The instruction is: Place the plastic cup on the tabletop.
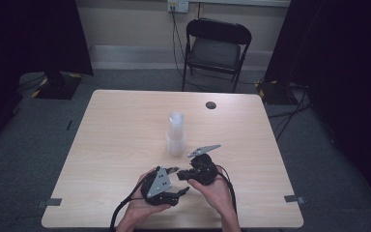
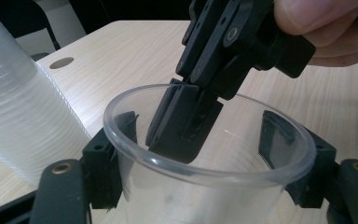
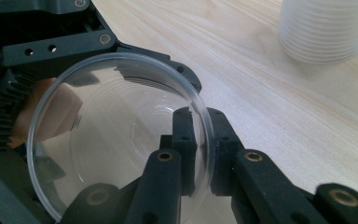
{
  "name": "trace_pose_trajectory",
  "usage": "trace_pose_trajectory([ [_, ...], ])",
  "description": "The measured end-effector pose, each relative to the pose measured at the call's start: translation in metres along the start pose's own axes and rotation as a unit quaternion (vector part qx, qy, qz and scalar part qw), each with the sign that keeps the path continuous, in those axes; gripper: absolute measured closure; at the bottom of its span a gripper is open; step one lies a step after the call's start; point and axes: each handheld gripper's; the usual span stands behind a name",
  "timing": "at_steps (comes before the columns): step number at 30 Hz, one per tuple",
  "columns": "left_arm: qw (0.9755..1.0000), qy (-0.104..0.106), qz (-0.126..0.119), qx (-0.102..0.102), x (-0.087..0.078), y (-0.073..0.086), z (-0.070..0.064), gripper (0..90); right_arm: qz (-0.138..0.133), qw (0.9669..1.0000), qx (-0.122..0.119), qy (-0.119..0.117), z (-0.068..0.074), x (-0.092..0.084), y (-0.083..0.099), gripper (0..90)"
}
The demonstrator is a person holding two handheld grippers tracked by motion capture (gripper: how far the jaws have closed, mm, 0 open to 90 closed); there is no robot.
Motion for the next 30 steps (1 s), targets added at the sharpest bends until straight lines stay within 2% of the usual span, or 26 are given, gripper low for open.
trace_pose_trajectory([
  [1,0.9999,-0.003,0.006,0.011,0.000,0.000,0.001,28.7,-0.001,1.0000,0.000,0.001,0.000,0.000,0.000,83.3],
  [2,1.0000,-0.003,0.001,0.003,0.000,0.000,-0.001,28.9,-0.001,1.0000,0.001,0.001,0.000,0.000,0.000,83.2],
  [3,0.9999,-0.004,0.008,0.009,0.000,0.000,0.000,29.0,-0.001,1.0000,0.001,0.000,-0.001,0.000,0.000,82.8],
  [6,1.0000,-0.005,0.000,-0.002,-0.001,0.001,0.002,29.9,-0.007,1.0000,0.004,-0.004,-0.001,0.001,0.001,81.3],
  [7,0.9998,-0.007,-0.011,-0.015,-0.001,0.001,0.001,29.9,-0.009,0.9999,0.003,-0.003,-0.001,0.000,0.001,79.7],
  [8,0.9999,-0.007,-0.004,-0.007,-0.003,0.001,0.003,29.9,-0.012,0.9999,0.004,-0.005,0.000,0.000,0.000,79.1],
  [9,0.9997,-0.006,-0.014,-0.018,-0.002,0.002,0.002,29.9,-0.015,0.9999,0.004,-0.006,0.000,-0.001,0.000,78.9],
  [10,0.9997,-0.010,-0.014,-0.019,-0.002,0.002,0.003,29.9,-0.017,0.9998,0.003,-0.006,0.000,-0.001,0.000,78.0],
  [11,0.9999,-0.011,-0.005,-0.011,-0.004,0.002,0.004,29.9,-0.019,0.9998,0.002,-0.005,0.000,-0.001,0.000,76.1],
  [12,0.9996,-0.012,-0.015,-0.022,-0.003,0.002,0.004,29.9,-0.020,0.9998,0.002,-0.005,0.000,-0.001,0.000,75.4],
  [13,0.9996,-0.012,-0.015,-0.022,-0.003,0.002,0.004,29.9,-0.023,0.9997,0.001,-0.006,0.000,-0.002,0.000,75.3],
  [15,0.9996,-0.014,-0.009,-0.023,-0.005,0.002,0.007,29.9,-0.032,0.9995,0.002,-0.008,0.000,-0.003,0.000,73.7],
  [16,0.9992,-0.016,-0.014,-0.033,-0.005,0.002,0.007,29.9,-0.035,0.9993,0.002,-0.009,0.000,-0.004,0.000,72.2],
  [21,0.9984,-0.014,-0.017,-0.052,-0.006,0.001,0.009,29.7,-0.056,0.9984,0.003,-0.009,0.000,-0.008,0.001,70.3],
  [26,0.9973,-0.021,-0.021,-0.067,-0.009,0.003,0.014,29.8,-0.094,0.9955,0.004,-0.016,-0.002,-0.014,0.002,68.1],
  [30,0.9966,-0.030,-0.021,-0.074,-0.012,0.005,0.019,29.8,-0.113,0.9934,0.001,-0.019,-0.002,-0.015,0.002,67.6],
])
Point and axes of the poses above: each handheld gripper's, and its own axes: x roughly forward along the jaws, y roughly out of its underside, z roughly to its left, and after that the axes turned 2 degrees about z, right-handed
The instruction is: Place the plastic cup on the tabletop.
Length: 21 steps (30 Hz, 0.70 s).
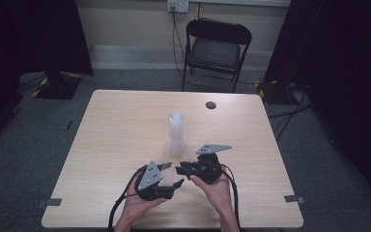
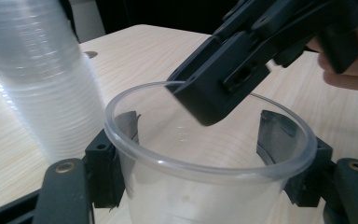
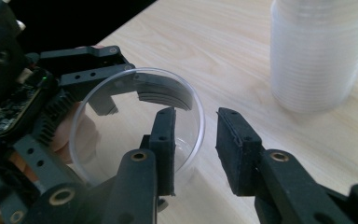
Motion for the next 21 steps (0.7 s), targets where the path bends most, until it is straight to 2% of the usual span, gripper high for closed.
trace_pose_trajectory([
  [7,0.9998,-0.014,-0.003,-0.016,-0.003,0.000,0.008,29.9,-0.034,0.9993,-0.016,-0.003,0.003,-0.003,-0.001,68.9],
  [19,0.9982,-0.026,-0.010,-0.053,-0.010,0.001,0.021,30.1,-0.069,0.9974,-0.018,-0.003,0.006,-0.010,0.000,68.2],
  [21,0.9980,-0.031,-0.014,-0.053,-0.012,0.001,0.024,30.2,-0.073,0.9972,-0.015,-0.001,0.006,-0.012,0.001,67.5],
])
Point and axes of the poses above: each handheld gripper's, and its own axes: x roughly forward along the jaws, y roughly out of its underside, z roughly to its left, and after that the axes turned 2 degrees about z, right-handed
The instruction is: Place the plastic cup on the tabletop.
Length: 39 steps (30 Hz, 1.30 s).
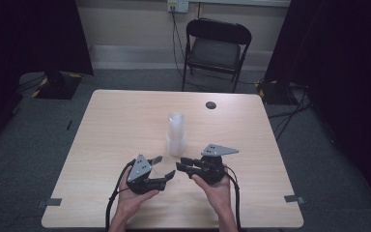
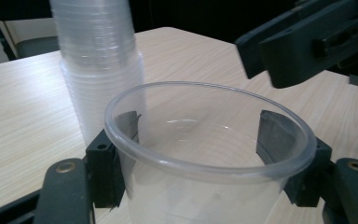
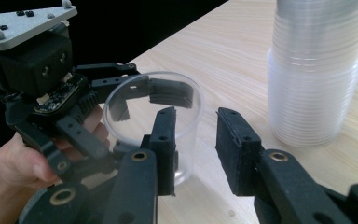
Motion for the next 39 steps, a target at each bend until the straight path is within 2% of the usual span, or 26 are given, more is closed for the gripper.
trace_pose_trajectory([
  [4,0.9999,-0.016,0.001,-0.001,-0.003,0.000,0.004,30.7,-0.002,1.0000,0.000,0.003,-0.001,-0.002,0.002,65.7],
  [5,0.9997,-0.021,-0.002,-0.009,-0.005,0.001,0.007,30.7,-0.004,1.0000,0.000,0.007,-0.002,-0.003,0.004,63.7],
  [6,0.9995,-0.018,-0.013,-0.022,-0.008,0.001,0.011,30.7,-0.002,1.0000,0.001,0.009,-0.003,-0.003,0.005,62.4],
  [12,0.9988,-0.018,-0.029,-0.034,-0.016,0.001,0.020,30.7,-0.001,0.9998,0.007,0.018,-0.006,-0.004,0.012,54.8],
  [14,0.9985,-0.027,-0.031,-0.035,-0.018,0.001,0.023,30.7,0.001,0.9998,0.007,0.020,-0.006,-0.004,0.014,53.2],
  [18,0.9973,-0.045,-0.032,-0.049,-0.023,0.001,0.031,30.7,-0.006,0.9996,0.009,0.027,-0.007,-0.007,0.019,50.7],
  [21,0.9968,-0.057,-0.031,-0.048,-0.027,-0.001,0.036,30.6,-0.005,0.9995,0.010,0.031,-0.007,-0.008,0.023,47.6],
  [24,0.9958,-0.072,-0.029,-0.050,-0.028,-0.004,0.041,30.5,-0.001,0.9991,-0.003,0.042,-0.006,-0.008,0.026,44.0],
  [28,0.9951,-0.078,-0.033,-0.051,-0.030,-0.007,0.047,30.4,-0.008,0.9986,-0.001,0.052,-0.005,-0.010,0.032,41.2],
  [31,0.9939,-0.093,-0.029,-0.051,-0.031,-0.008,0.051,30.3,-0.015,0.9982,0.000,0.059,-0.006,-0.013,0.037,40.5],
  [34,0.9924,-0.097,-0.037,-0.066,-0.032,-0.012,0.059,30.3,-0.017,0.9981,0.002,0.060,-0.007,-0.015,0.040,39.5],
  [36,0.9923,-0.102,-0.039,-0.058,-0.033,-0.017,0.064,30.3,-0.013,0.9981,-0.004,0.060,-0.007,-0.015,0.043,39.1],
  [39,0.9923,-0.104,-0.037,-0.057,-0.034,-0.023,0.070,30.2,-0.008,0.9983,-0.010,0.056,-0.006,-0.014,0.045,39.1],
])
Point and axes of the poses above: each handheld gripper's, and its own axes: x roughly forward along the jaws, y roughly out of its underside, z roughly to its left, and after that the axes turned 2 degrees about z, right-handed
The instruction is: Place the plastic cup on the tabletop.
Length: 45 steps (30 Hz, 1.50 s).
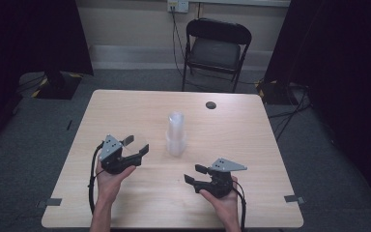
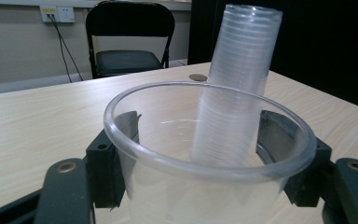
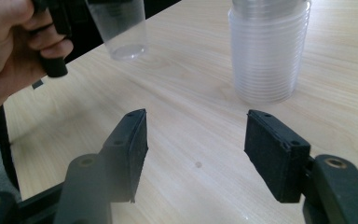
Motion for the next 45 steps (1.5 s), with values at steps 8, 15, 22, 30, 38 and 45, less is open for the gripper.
trace_pose_trajectory([
  [8,0.9998,-0.018,-0.006,-0.007,0.011,-0.009,0.014,30.0,-0.001,1.0000,0.008,0.002,-0.002,0.001,0.006,38.7],
  [15,0.9995,-0.029,-0.004,-0.009,0.024,-0.014,0.025,29.9,0.006,1.0000,0.002,0.002,-0.002,0.004,0.010,37.4],
  [22,0.9998,-0.017,0.013,0.004,0.046,-0.019,0.031,29.2,0.007,1.0000,0.002,0.003,-0.002,0.005,0.009,37.2],
  [30,0.9995,-0.017,0.025,-0.008,0.067,-0.018,0.042,29.0,0.002,1.0000,0.007,0.004,-0.006,0.002,0.010,37.2],
  [38,0.9993,-0.008,0.036,-0.010,0.082,-0.010,0.052,28.4,0.003,0.9999,0.010,0.002,-0.006,0.004,0.011,37.2],
  [45,0.9987,-0.010,0.050,-0.007,0.090,-0.003,0.055,28.0,0.004,0.9999,0.012,0.002,-0.007,0.005,0.011,37.3],
])
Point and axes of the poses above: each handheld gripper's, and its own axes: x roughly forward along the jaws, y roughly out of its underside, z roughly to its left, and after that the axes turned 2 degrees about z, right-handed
